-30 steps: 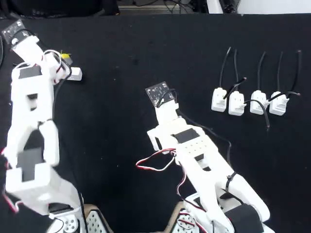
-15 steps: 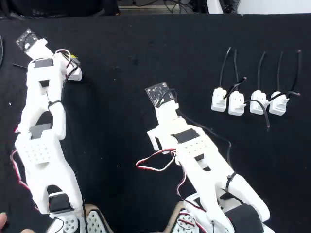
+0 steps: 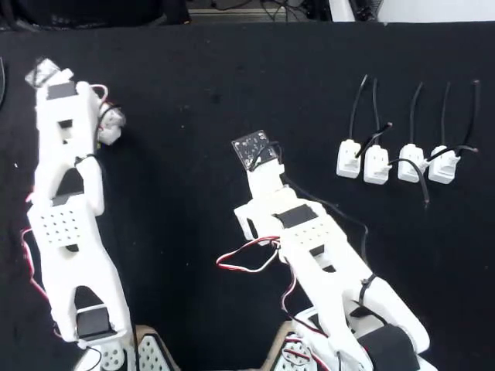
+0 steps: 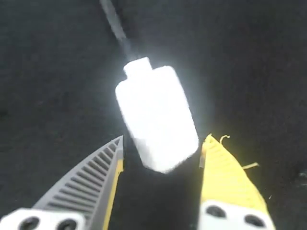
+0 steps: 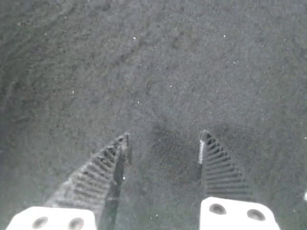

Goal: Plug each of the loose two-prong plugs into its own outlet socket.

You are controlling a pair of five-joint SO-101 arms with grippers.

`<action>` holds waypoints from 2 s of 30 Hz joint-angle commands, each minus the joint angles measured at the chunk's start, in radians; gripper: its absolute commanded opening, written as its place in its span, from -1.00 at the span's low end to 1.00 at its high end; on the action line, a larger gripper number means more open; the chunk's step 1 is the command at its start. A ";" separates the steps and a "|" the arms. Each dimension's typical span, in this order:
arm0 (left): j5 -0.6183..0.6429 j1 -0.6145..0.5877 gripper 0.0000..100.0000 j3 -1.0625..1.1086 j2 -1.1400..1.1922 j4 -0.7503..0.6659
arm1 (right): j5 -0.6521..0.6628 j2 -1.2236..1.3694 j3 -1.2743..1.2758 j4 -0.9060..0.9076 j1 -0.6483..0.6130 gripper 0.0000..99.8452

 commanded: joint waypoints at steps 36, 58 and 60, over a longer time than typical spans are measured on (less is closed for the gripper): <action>0.075 -0.050 -0.68 -0.512 0.307 0.253 | 0.009 -0.038 -0.007 -0.020 0.005 -0.58; 0.048 0.154 -0.94 0.174 -0.170 0.460 | 0.009 -0.038 -0.007 -0.020 0.006 -0.58; -0.012 0.196 -0.94 0.259 -0.233 0.456 | 0.009 -0.038 -0.008 -0.020 0.008 -0.58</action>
